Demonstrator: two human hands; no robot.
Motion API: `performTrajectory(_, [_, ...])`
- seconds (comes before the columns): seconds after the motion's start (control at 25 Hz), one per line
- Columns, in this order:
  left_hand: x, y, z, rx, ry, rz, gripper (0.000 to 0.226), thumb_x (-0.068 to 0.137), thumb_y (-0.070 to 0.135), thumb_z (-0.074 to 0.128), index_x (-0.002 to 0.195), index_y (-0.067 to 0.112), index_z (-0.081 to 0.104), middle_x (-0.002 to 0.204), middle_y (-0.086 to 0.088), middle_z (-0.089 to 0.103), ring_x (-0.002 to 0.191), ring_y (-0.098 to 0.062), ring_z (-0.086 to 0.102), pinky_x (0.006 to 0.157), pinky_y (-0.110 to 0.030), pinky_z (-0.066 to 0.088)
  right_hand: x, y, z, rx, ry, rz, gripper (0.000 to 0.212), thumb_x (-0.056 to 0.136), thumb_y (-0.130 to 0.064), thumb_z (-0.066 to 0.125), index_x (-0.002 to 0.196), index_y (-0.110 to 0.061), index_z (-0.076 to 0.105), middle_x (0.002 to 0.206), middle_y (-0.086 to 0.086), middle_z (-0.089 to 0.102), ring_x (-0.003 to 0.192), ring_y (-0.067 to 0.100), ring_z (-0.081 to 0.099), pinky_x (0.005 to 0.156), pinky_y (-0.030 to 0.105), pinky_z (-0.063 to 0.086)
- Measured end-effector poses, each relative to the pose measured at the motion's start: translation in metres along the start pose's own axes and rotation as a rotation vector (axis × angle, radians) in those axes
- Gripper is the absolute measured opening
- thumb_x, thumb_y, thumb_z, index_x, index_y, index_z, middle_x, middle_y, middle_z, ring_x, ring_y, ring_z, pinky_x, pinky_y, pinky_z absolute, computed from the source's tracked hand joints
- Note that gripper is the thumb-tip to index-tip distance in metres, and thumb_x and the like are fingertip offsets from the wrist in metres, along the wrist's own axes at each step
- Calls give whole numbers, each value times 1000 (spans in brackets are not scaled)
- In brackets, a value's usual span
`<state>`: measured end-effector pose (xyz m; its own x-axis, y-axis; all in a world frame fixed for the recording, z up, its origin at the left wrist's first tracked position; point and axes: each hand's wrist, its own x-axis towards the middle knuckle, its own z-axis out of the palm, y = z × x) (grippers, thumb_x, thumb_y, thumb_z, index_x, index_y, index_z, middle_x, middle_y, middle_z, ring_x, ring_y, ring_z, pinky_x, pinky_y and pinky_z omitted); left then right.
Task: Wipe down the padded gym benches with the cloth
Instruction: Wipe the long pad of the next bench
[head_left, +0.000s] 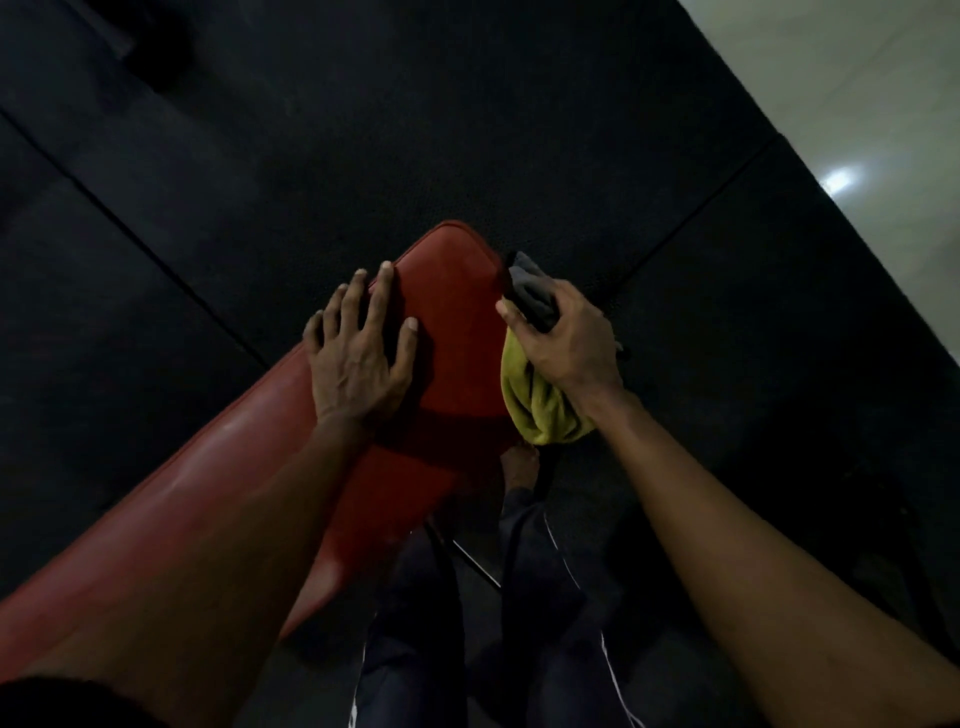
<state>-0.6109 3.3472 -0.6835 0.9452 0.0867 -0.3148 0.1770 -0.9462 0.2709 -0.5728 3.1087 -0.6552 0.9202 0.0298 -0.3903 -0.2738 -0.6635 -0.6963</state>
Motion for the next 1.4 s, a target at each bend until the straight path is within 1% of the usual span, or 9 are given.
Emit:
performTrajectory(0.2, [1, 2, 1, 14, 15, -11, 67, 101, 62, 31, 159, 35, 12, 164, -3, 23, 150, -25, 22, 120, -51, 18, 23, 3, -16, 65, -203, 91, 61, 90, -60, 67, 137, -21, 59, 124, 0, 66, 113, 15, 63, 93, 33, 55])
performTrajectory(0.36, [-1, 8, -2, -11, -25, -4, 82, 96, 71, 34, 161, 28, 7, 168, 1, 10, 154, -18, 7, 124, -47, 6, -33, 34, -19, 197, -95, 190, 55, 89, -57, 69, 133, -24, 60, 117, -11, 61, 106, 2, 56, 82, 14, 48])
performTrajectory(0.52, [0, 18, -3, 13, -25, -52, 89, 94, 73, 37, 161, 23, 6, 168, 0, 11, 155, -19, 6, 125, -49, 5, -35, 45, -9, 325, -23, 306, 48, 88, -58, 69, 121, -23, 65, 107, -10, 66, 95, 1, 61, 73, 14, 46])
performTrajectory(0.64, [2, 13, -8, -33, -81, -56, 92, 91, 78, 35, 160, 27, 2, 168, 3, 7, 155, -19, 3, 124, -50, 2, -39, 46, 4, 433, 89, 370, 53, 86, -64, 68, 118, -22, 67, 106, -8, 71, 99, 8, 67, 84, 30, 57])
performTrajectory(0.84, [11, 15, -22, -39, -256, -80, 108, 82, 83, 47, 159, 31, -9, 168, 4, -3, 155, -19, -4, 123, -51, -3, -103, 32, 38, 655, 308, 476, 59, 91, -60, 63, 141, -30, 54, 142, -3, 59, 131, 13, 56, 109, 36, 48])
performTrajectory(1.0, [19, 13, -25, 8, -353, -107, 117, 79, 83, 52, 157, 30, -17, 168, 4, -11, 154, -23, -7, 123, -53, -4, -134, 11, 61, 657, 274, 691, 52, 96, -41, 67, 138, -10, 61, 134, 8, 66, 130, 22, 55, 92, -8, 22])
performTrajectory(1.16, [25, 14, -29, 71, -451, -112, 121, 77, 87, 46, 154, 28, -24, 166, 4, -20, 154, -25, -12, 123, -52, -5, -138, 6, 60, 831, 187, 734, 47, 102, -34, 58, 142, -9, 55, 134, 2, 60, 134, 9, 45, 74, -15, 15])
performTrajectory(1.24, [26, 16, -30, 76, -483, -115, 121, 76, 89, 45, 154, 27, -26, 165, 4, -23, 153, -26, -14, 123, -52, -5, -116, 20, 53, 786, 255, 761, 48, 105, -37, 52, 146, -12, 52, 135, 4, 60, 134, 18, 49, 78, -12, 19])
performTrajectory(1.4, [26, 17, -31, 56, -493, -127, 124, 71, 93, 41, 154, 28, -26, 165, 2, -22, 153, -29, -13, 122, -53, -4, -102, 33, 44, 704, 284, 628, 55, 101, -54, 52, 149, -30, 48, 145, -6, 57, 133, 10, 54, 113, 29, 42])
